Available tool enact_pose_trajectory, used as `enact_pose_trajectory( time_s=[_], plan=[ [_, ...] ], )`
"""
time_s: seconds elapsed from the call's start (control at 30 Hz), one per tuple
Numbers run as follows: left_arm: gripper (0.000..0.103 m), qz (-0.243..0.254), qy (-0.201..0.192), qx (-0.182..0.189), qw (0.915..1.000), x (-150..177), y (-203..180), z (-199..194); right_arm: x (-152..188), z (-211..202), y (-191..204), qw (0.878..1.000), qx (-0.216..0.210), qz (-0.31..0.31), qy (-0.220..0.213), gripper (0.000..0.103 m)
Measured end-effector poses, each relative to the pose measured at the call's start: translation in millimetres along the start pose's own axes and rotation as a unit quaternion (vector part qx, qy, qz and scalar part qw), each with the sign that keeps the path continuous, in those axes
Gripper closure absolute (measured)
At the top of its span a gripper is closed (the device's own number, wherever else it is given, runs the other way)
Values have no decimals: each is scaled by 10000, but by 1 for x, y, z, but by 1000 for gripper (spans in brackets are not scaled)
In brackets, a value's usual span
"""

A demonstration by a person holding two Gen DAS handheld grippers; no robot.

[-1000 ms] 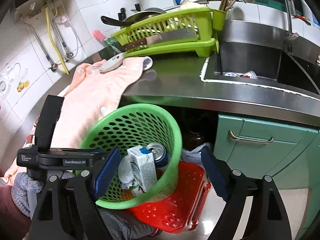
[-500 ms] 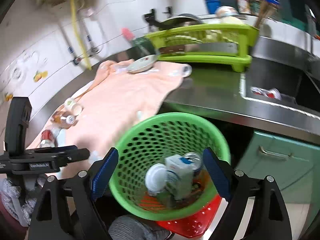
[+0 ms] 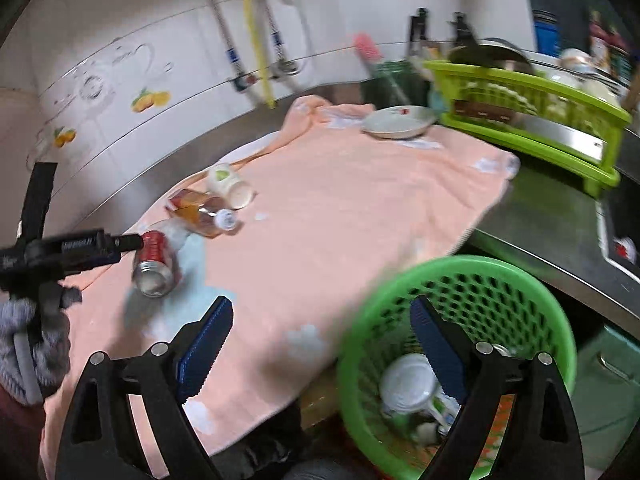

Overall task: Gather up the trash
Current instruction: 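Move both tools back over the remaining trash on the towel, then grasp the red Coca-Cola can with the left gripper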

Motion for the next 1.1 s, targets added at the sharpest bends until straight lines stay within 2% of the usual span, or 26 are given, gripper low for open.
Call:
enact_pose_trajectory(
  time_s=[0.13, 0.2, 0.37, 0.5, 0.97, 1.1],
  plan=[
    [30, -567, 1, -87, 9984, -24, 42, 7, -13, 16, 22, 9996, -149, -214, 59, 16],
    [28, -748, 88, 2, 9972, -30, 54, 14, -19, 22, 30, 9994, -180, -271, 76, 16],
    [27, -996, 361, -61, 9944, -33, 66, 40, -32, 41, 42, 9987, -326, -360, 175, 16],
    [27, -1251, 640, 225, 9898, -32, 70, 60, -33, 51, 47, 9982, -365, -412, 256, 16],
    [24, -1269, 852, 330, 9877, -37, 62, 87, -34, 81, 62, 9962, -399, -540, 557, 16],
    [24, -1311, 947, 489, 9856, -37, 64, 92, -38, 85, 68, 9960, -388, -566, 575, 16]
  ],
)
Point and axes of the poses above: each gripper's, at about its wrist camera, not at the fingertips, and z roughly the way its jaws point, y to its left, x to its underside, the point moved 4 cm from there along z, roughly the way its jaws point, and after that the axes turned 10 degrees about y, right-handed, at the moved point
